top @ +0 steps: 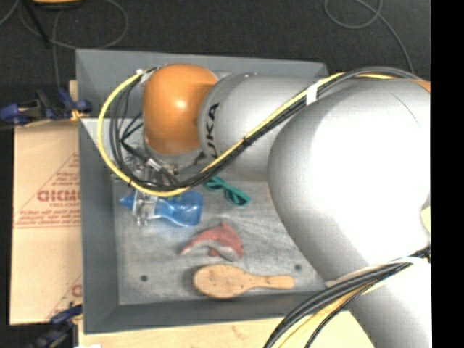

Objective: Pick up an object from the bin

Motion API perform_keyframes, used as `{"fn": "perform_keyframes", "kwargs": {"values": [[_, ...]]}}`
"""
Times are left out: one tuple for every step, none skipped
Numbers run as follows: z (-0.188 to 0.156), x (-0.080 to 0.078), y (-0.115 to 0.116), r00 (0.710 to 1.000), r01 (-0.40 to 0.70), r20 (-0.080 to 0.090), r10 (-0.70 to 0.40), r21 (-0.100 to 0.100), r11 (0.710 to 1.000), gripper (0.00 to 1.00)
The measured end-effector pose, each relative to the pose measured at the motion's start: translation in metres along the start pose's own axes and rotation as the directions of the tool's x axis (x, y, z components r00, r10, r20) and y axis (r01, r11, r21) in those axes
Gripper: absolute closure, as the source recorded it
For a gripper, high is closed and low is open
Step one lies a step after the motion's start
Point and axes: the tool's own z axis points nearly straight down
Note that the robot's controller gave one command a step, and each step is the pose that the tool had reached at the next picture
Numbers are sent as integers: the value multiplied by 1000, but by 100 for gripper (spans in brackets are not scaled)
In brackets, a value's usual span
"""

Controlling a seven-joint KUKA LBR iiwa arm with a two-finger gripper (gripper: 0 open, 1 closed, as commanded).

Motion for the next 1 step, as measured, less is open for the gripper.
{"fn": "perform_keyframes", "kwargs": {"values": [[0, 0, 0, 1000, 0, 0, 0, 0, 1000, 100]]}}
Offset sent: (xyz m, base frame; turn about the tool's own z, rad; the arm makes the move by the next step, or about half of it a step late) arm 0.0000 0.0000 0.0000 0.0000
